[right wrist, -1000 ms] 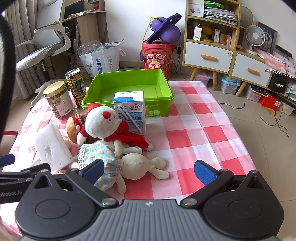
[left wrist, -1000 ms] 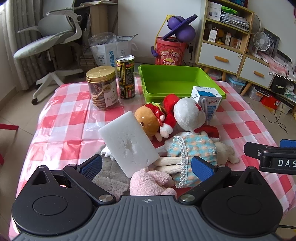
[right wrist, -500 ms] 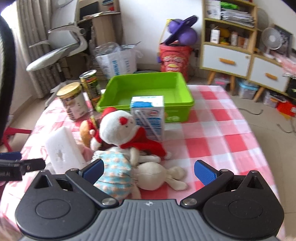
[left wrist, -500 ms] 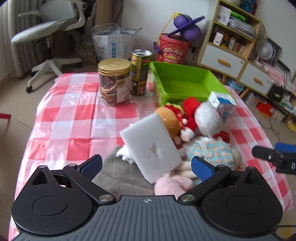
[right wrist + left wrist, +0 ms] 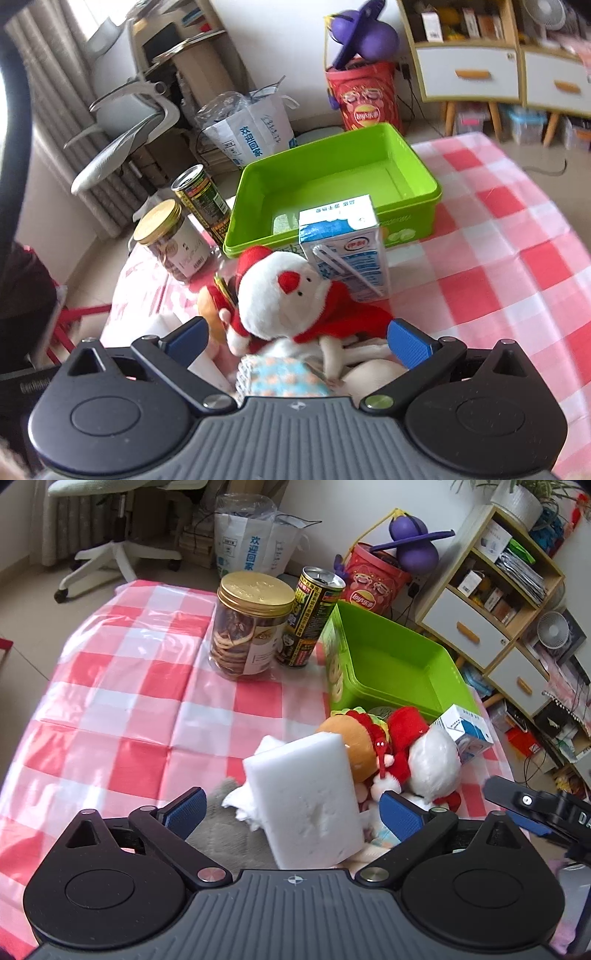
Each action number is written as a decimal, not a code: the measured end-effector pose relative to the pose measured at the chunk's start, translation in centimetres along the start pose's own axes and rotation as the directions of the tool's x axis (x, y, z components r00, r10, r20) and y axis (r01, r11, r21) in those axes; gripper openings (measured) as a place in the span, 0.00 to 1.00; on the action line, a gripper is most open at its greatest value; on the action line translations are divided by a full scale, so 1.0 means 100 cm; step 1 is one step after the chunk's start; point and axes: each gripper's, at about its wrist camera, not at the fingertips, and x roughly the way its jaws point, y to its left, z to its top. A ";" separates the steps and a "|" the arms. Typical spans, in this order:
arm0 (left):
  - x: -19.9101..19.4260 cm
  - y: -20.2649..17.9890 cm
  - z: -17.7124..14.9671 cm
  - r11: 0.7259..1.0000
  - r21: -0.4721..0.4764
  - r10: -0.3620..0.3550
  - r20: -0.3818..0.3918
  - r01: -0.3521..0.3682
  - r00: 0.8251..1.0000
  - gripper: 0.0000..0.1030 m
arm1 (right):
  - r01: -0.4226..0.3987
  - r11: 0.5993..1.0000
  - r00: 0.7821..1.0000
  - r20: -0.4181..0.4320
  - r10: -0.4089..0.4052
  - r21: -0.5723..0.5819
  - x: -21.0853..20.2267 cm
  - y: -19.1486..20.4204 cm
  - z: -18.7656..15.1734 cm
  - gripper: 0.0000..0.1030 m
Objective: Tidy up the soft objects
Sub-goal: 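Grasp the white foam block with the left tool while the right tool grasps the Santa plush, then carry the foam block and Santa plush into the green tray and release both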
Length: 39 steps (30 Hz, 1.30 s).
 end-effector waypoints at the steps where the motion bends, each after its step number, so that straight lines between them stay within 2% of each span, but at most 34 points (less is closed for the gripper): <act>1: 0.002 -0.002 0.000 1.000 -0.007 0.006 0.000 -0.006 1.000 0.91 | -0.003 1.000 1.000 -0.001 0.003 0.016 0.003 0.001 0.001 0.77; 9: 0.013 -0.015 0.003 0.997 -0.053 0.063 0.034 -0.061 0.997 0.83 | -0.042 0.986 0.999 -0.001 0.043 0.161 0.026 0.000 0.006 0.71; 22: 0.031 -0.032 0.002 0.976 -0.130 0.187 0.072 -0.176 0.980 0.66 | -0.003 0.969 1.000 0.000 0.003 0.247 0.048 0.004 0.004 0.62; 24: 0.031 -0.032 0.001 0.974 -0.135 0.193 0.074 -0.182 0.978 0.62 | -0.002 0.969 1.000 -0.002 0.002 0.248 0.049 0.003 0.004 0.56; 26: 0.031 -0.031 0.000 0.973 -0.140 0.193 0.075 -0.182 0.978 0.53 | -0.001 0.969 1.000 -0.004 0.002 0.247 0.049 0.002 0.005 0.44; 28: 0.029 -0.029 0.001 0.974 -0.145 0.189 0.080 -0.176 0.979 0.44 | -0.006 0.969 1.000 -0.002 0.006 0.246 0.049 0.000 0.005 0.37; 34: 0.025 -0.024 0.003 0.976 -0.159 0.167 0.097 -0.151 0.981 0.33 | -0.028 0.970 1.000 0.018 0.024 0.241 0.041 -0.002 0.006 0.28; 36: 0.025 -0.023 0.005 0.977 -0.155 0.161 0.089 -0.146 0.983 0.33 | -0.028 0.972 1.000 0.016 0.025 0.233 0.040 -0.003 0.006 0.28; 39: 0.025 -0.024 0.007 0.979 -0.153 0.146 0.084 -0.132 0.986 0.55 | -0.029 0.972 1.000 0.010 0.027 0.234 0.039 -0.004 0.006 0.28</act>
